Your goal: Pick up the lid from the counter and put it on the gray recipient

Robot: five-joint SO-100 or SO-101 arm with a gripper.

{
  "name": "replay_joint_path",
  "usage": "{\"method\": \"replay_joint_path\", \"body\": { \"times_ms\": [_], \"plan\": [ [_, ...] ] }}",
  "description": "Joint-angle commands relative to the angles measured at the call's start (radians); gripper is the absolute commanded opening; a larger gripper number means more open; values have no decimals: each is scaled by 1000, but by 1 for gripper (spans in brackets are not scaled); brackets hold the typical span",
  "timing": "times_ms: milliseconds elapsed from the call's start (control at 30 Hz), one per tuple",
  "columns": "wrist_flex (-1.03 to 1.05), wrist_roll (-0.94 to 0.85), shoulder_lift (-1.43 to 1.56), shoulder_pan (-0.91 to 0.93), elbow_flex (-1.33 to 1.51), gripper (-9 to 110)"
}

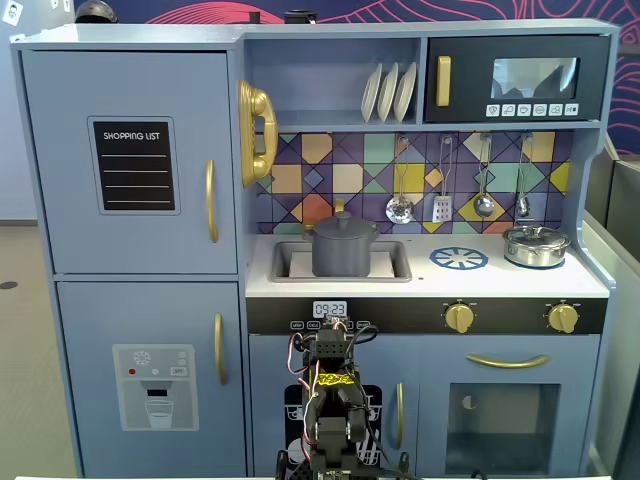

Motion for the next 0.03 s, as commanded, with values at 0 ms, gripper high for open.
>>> {"method": "replay_joint_path", "body": {
  "times_ms": [0],
  "plan": [
    [179,-5,-6,21,3,4]
  ]
}}
